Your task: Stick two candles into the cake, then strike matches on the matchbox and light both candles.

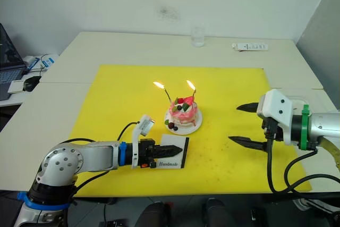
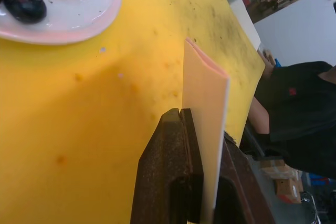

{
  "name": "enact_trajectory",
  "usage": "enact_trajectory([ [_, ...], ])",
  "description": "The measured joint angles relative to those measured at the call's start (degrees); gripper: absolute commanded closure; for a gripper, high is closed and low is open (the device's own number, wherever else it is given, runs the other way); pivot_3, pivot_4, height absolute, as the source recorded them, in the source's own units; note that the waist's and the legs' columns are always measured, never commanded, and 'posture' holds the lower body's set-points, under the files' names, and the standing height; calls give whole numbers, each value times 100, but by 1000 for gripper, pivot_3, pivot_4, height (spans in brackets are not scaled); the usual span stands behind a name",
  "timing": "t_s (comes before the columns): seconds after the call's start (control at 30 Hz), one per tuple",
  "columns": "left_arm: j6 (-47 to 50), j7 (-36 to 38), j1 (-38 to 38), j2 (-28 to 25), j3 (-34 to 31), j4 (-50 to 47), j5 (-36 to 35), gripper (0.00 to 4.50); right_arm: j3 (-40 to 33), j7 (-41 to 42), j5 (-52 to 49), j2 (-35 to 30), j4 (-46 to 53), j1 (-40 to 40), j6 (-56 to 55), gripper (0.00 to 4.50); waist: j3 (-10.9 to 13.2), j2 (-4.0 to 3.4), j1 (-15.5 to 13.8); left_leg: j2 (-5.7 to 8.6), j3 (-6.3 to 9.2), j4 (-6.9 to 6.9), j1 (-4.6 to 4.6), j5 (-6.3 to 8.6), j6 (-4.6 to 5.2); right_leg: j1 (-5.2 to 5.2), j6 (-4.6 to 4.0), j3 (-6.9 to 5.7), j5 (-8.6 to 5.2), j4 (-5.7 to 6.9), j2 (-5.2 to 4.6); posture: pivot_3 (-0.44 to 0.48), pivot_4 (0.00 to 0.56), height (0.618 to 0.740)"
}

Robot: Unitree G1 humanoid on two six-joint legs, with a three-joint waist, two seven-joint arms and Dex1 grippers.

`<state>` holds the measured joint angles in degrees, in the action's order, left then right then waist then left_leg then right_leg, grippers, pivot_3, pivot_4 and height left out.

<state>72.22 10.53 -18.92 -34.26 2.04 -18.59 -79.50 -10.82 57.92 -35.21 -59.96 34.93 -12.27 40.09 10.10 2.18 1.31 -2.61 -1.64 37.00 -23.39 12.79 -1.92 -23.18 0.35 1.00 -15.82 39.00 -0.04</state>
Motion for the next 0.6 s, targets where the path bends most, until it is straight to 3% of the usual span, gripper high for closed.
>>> enact_trajectory([
  [0.3, 261, 35, -247, -157, 1, -15, 346, 788, 433, 1, -94, 0, 152, -106, 125, 0, 0, 0, 1, 4, -5, 2, -1, 0, 0, -1, 0, 1, 0, 0, 0, 0, 150, 740],
  [0.4, 350, 138, -319, -299, 0, -59, 439, 15, 511, -25, -95, 1, 152, -183, 135, 0, 0, 0, 2, 3, -4, 2, -1, 0, 0, -1, 0, 1, 0, 0, 0, 0, 150, 740],
  [0.6, 421, 530, -391, -697, -24, -151, 598, 15, 533, -57, -91, 1, 169, -199, 158, 0, 0, 0, 1, 1, -2, 0, -1, 0, 0, -2, 0, -1, -1, -1, -1, 0, 150, 740],
])
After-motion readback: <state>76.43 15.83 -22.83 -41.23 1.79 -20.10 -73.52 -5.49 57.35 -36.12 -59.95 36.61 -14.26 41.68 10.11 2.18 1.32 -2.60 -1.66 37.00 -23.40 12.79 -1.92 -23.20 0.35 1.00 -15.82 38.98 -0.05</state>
